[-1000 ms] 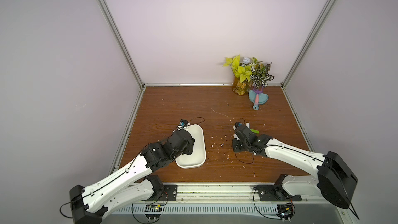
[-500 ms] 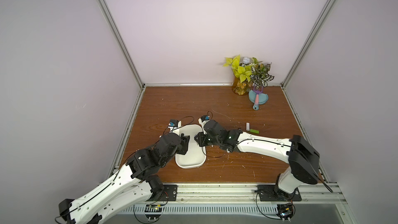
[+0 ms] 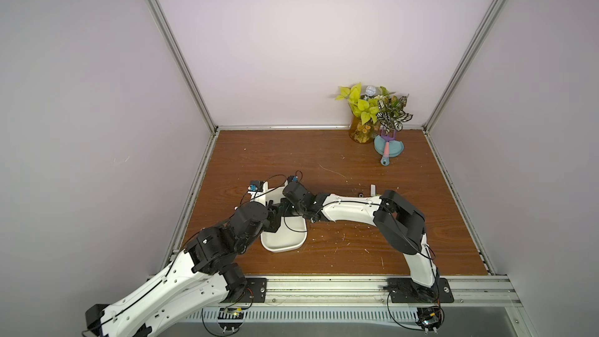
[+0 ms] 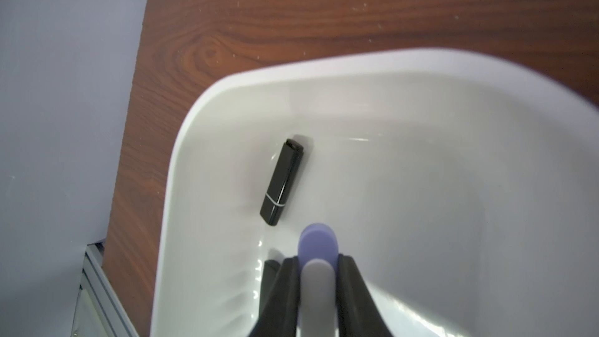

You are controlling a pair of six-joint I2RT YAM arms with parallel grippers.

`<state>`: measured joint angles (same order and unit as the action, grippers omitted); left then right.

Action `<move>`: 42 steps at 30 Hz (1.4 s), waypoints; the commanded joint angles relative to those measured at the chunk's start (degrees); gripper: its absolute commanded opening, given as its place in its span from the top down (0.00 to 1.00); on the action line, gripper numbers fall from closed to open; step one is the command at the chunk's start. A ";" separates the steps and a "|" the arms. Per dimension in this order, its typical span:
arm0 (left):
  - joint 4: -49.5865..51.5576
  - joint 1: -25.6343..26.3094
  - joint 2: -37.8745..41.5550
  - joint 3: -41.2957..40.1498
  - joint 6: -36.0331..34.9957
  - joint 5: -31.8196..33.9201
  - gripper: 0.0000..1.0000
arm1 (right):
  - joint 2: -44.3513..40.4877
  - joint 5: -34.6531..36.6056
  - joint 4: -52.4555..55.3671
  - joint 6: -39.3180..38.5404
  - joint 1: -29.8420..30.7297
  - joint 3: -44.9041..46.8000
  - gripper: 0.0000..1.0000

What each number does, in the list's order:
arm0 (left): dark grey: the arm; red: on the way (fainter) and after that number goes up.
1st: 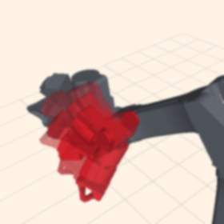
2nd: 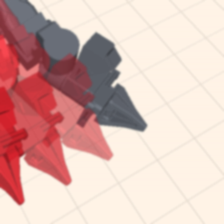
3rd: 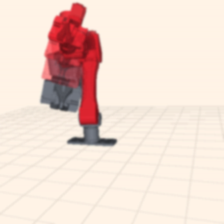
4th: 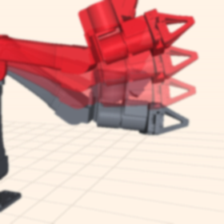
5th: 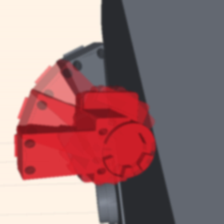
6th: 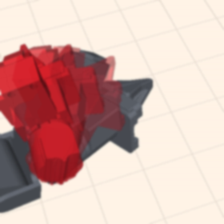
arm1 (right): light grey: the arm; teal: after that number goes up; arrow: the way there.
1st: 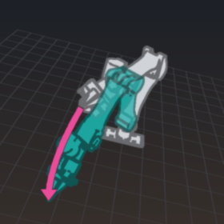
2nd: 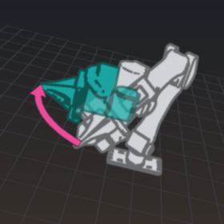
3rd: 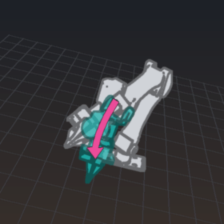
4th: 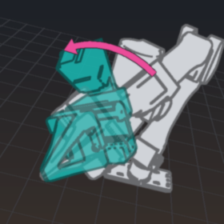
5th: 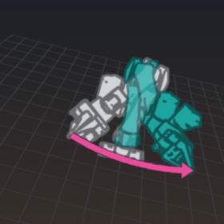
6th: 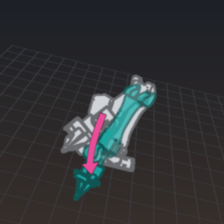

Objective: Put the usb flash drive into the storage box
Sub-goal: Place the USB flash in the storage box.

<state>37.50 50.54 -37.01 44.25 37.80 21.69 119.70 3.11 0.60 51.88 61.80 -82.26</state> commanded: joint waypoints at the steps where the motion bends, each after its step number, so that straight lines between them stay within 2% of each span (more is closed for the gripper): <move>1: 0.21 -0.52 0.06 -0.49 0.28 0.86 0.44 | 2.14 2.60 -0.04 1.47 -0.32 -2.63 0.88; 9: 0.21 -0.53 -0.13 -0.56 0.19 0.81 0.44 | 4.40 2.96 3.11 0.42 -0.02 -7.32 0.88; 15: 0.21 -0.53 0.36 -0.64 0.31 0.93 0.44 | 1.48 3.16 2.86 -0.15 -0.09 -5.55 0.88; 26: 0.20 -0.53 0.29 -0.65 0.34 0.88 0.44 | 1.02 9.45 12.56 -2.12 -0.04 -8.09 0.87; 35: 0.12 -0.49 -0.04 -0.69 0.34 0.54 0.44 | -4.83 18.49 15.53 -1.60 -0.18 -2.40 0.87; 39: 0.12 -0.53 0.00 -0.72 0.34 0.54 0.44 | -6.97 18.32 15.33 -2.31 -0.80 -0.36 0.87; 42: 0.13 -0.46 -0.01 -0.65 0.35 0.57 0.44 | -6.98 16.67 15.66 -3.15 -0.64 -2.31 0.87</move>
<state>37.50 50.54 -37.01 44.18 37.98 21.69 114.52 19.14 15.11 50.28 61.25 -82.87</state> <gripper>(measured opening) 0.561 0.210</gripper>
